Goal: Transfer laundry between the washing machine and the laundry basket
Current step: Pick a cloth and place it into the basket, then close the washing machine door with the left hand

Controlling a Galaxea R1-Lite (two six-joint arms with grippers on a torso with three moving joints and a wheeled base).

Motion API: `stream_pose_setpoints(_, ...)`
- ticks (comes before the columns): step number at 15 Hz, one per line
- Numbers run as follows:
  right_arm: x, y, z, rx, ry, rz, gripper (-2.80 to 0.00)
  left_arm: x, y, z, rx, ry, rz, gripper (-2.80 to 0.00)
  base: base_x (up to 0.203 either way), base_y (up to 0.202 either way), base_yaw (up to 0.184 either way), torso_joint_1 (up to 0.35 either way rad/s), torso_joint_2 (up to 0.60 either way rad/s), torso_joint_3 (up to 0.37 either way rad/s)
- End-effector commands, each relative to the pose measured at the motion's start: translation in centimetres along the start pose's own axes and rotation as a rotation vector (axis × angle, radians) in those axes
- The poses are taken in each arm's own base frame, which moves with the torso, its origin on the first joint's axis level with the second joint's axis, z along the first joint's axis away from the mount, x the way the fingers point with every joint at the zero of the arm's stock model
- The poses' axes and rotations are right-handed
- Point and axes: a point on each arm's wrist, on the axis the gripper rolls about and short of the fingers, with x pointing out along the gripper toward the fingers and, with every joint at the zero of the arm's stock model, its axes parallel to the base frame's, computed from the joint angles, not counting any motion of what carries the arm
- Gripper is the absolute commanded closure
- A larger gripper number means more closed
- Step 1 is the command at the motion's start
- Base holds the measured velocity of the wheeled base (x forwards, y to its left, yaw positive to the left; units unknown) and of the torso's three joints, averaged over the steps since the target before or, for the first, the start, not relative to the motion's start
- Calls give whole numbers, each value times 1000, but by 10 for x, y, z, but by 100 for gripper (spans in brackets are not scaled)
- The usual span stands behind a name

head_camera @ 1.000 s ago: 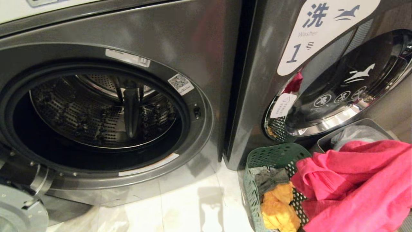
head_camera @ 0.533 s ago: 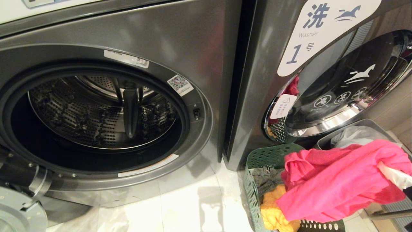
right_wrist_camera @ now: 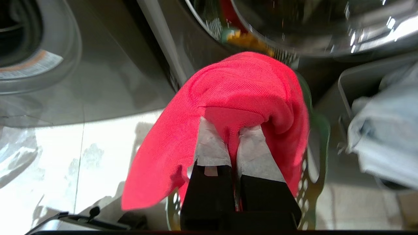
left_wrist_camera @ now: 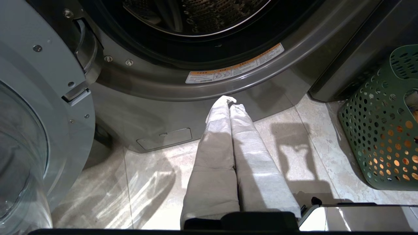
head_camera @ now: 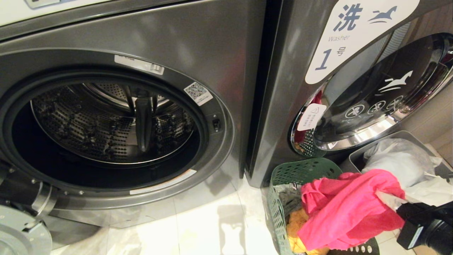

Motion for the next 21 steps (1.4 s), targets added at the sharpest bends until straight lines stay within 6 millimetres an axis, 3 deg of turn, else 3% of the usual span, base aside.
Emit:
stream_pose_setpoints(1, 16, 2, -9, 5, 80, -24, 0, 0, 0, 0, 0, 0, 0, 0, 0, 0, 0, 0, 0, 0)
stream_pose_setpoints(2, 20, 2, -12, 25, 104, -34, 0, 0, 0, 0, 0, 0, 0, 0, 0, 0, 0, 0, 0, 0)
stream_pose_setpoints(3, 23, 2, -14, 32, 116, -39, -280, 0, 0, 0, 0, 0, 0, 0, 0, 0, 0, 0, 0, 0)
stream_pose_setpoints(9, 22, -4, -13, 35, 110, -74, -280, 0, 0, 0, 0, 0, 0, 0, 0, 0, 0, 0, 0, 0)
stream_pose_setpoints(21, -2, -10, -4, -8, 27, -74, -280, 0, 0, 0, 0, 0, 0, 0, 0, 0, 0, 0, 0, 0)
